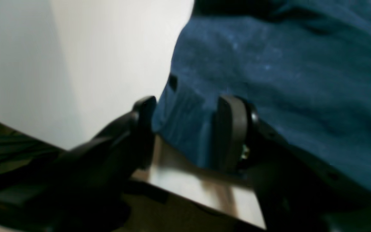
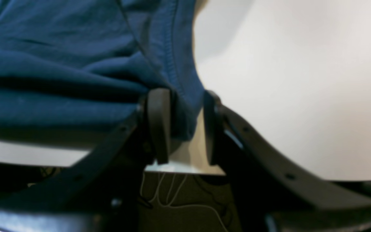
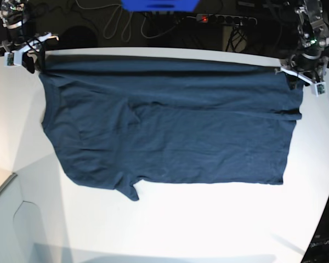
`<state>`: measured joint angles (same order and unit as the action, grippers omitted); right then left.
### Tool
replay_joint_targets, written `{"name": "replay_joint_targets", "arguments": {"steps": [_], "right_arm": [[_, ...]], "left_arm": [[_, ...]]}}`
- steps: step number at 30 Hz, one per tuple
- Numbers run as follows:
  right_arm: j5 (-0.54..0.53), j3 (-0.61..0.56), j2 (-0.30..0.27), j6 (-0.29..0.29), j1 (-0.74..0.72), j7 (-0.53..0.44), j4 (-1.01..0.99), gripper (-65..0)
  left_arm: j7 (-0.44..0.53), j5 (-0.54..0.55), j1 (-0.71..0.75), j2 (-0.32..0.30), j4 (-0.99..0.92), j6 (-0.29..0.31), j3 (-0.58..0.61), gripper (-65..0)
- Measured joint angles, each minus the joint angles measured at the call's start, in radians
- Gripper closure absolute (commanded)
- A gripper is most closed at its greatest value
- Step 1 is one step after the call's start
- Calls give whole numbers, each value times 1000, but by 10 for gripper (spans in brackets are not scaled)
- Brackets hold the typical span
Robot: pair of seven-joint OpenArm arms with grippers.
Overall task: Layout the t-shirt on the table in an organized manner, then fold the t-shirt properly
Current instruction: 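Release the edge and move both grippers down the shirt's sides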
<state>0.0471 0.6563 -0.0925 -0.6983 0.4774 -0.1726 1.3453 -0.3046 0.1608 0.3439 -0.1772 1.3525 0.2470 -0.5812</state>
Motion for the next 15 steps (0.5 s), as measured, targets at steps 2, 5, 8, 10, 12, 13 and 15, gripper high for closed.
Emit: {"name": "replay_joint_targets", "arguments": {"steps": [2,5,8,10,12,13,15], "right_arm": [[-1,29,8,1,4,-6,3,-185],[0,66,27,0,10,-3,14,-185],[0,82,45,1,19,-9,35,-185],[0,95,71,0,23,-5,49,-185],[1,116,94,0,25,-1,68,-185],[2,132,104,0,23,4,82,-186],[5,150,112,2,-1,9,110,-186]], "left_arm": [[3,5,15,-3,40,0,0,-298],[2,0,25,-5,79,0,-1,-298],[-1,1,24,-5,118,-3,0,-298],[-1,1,18,-9,144,0,-6,-298],[-6,5,10,-21,173,5,-21,-298],[-8,5,-6,-27,187,3,-27,-298],[-6,-2,-62,-39,192,-9,-34,-298]]}}
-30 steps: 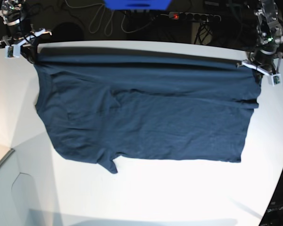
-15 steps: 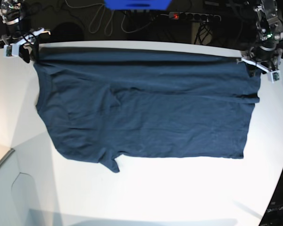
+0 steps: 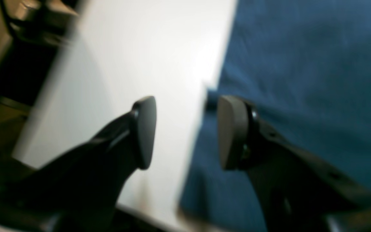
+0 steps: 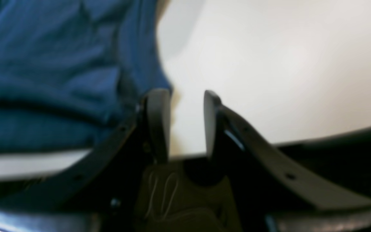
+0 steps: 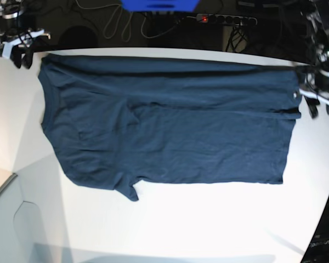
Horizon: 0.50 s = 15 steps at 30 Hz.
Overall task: Layout the t-shirt on the table in an organized manner, then fold the t-shirt properly
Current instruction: 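Release the edge and move both grippers down the shirt's sides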
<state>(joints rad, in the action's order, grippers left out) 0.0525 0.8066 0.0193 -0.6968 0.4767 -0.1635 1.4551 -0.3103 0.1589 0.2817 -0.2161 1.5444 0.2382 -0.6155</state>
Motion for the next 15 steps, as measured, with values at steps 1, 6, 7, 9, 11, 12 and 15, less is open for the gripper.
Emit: {"name": "replay_joint_targets", "arguments": {"steps": [1,6,7,9,11,12,15], "right_arm": [[-1,4,-2,2,-19,2,12,-186],[24,-2,-1,0,-160,10,10,-218],[53,-1,-5,2,-200,46,10,-239],[110,3,-8,3,-290,125,8,-280],[154,-5,-10,8,-399,201,-14,-328],[184,-20,-14,7,-454,234,-40,-348],[247,-88,-58,2,-596,277,-161,-402]], "left_arm": [[1,-3,-37,0,0,2,0,-299],[5,1,-194,-1,-90,21,11,-322],[4,1,-218,-3,-117,18,11,-347],[1,-2,-266,-4,-176,5,7,-407],[-1,-2,-301,-5,-224,5,6,-449],[-1,-3,-314,-5,-240,9,8,-456],[5,0,-351,-3,-293,12,8,-462]]}}
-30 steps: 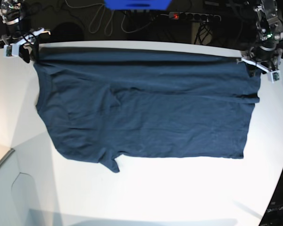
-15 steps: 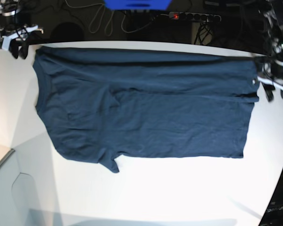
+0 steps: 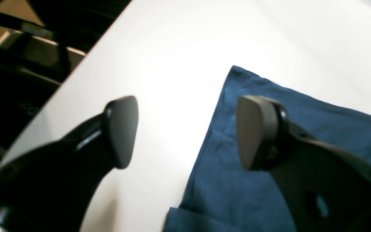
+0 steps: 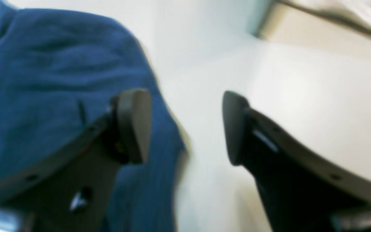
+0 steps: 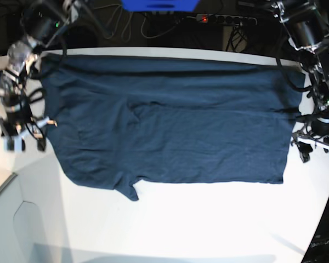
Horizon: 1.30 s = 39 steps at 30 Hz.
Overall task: Layout the t-shirt on the table in an organized manner, then fold the t-shirt properly
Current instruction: 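Release the edge and move both grippers down the shirt's sides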
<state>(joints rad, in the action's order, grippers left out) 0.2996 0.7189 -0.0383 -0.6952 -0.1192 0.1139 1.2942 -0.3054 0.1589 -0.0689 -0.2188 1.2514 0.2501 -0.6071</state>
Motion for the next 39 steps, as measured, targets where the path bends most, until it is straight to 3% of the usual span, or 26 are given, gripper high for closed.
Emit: {"name": "replay_joint_targets", "arguments": {"steps": [4,8,15,18,23,28,32,39], "right_arm": [[41,-87,-74,1,-133,3,-219,-419],[68,-103,-111,1,-264,1,-452,-420],[66,-107,-228,143,-369,-169,-817,-422],[61,-107,-227,183,-375,-232,-902,-422],[64,-109,-225,185,-381,-254,-924,-422],[63,-109,-224,185,-381,-253,-924,-418],[63,-114,-224,185,-381,-254,-924,-418],[56,-274,-197,188,-363,-298,-914,-397]], "left_arm": [[-3,-5,-71,-2,-99,-9,-2,-462],[1,0,-167,-3,-207,2,0,-462],[13,-3,-314,-56,-441,-16,161,-462],[9,-3,-381,-46,-536,-10,190,-462],[27,-1,-443,-65,-645,-17,188,-462],[168,-4,-444,-64,-729,-18,190,-462],[174,-4,-441,-63,-802,-18,192,-462],[176,-4,-444,-63,-852,-18,192,-459]]}}
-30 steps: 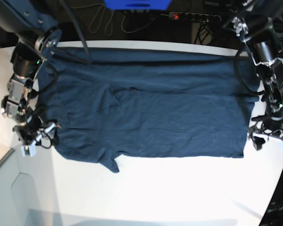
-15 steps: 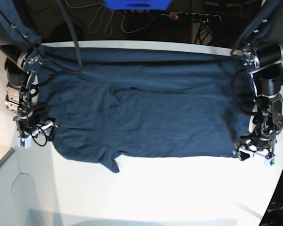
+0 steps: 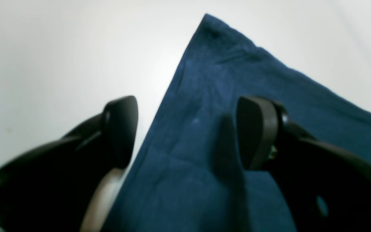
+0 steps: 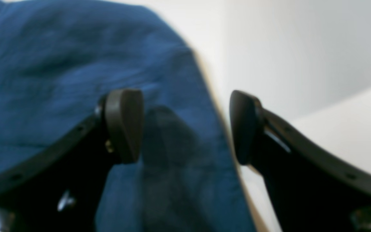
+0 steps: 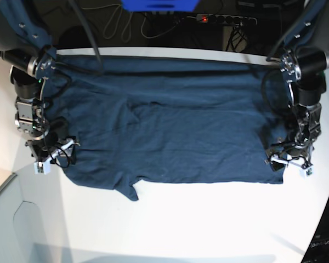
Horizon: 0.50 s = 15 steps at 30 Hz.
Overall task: Layout the t-shirt on the table in an organized manner, then fold the t-shirt properly
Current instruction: 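Release the edge and move both grippers down the shirt's sides, then grasp the shirt's sides with both grippers and fold toward the collar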
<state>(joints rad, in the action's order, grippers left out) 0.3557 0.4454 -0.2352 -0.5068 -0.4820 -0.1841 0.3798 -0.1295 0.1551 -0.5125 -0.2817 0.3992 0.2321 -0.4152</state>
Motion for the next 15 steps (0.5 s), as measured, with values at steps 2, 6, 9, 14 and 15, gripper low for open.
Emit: {"name": "replay_joint_targets", "arguments": {"steps": [2,6,9,14,15], "right_arm": [[0,-11,-2,0,-1,3,0,-358],[-1,-9,-3,0,-1,3,0,-257],[-2,-9,-3,0,-1,7,-1,-179],[-4,-10,-6,0,-1,11,-1,-81],[-4,-10,-6,0,-1,12,-1,-64]], "left_arm": [[0,0,3,0,-1,0,0,-458],[6,1,2,-2,-13,0,24,-456],[36,4,0,-2,-34,0,93,-405],[37,11,0,-2,-42,0,103,-238],[37,11,0,-2,-43,0,103,-224]]}}
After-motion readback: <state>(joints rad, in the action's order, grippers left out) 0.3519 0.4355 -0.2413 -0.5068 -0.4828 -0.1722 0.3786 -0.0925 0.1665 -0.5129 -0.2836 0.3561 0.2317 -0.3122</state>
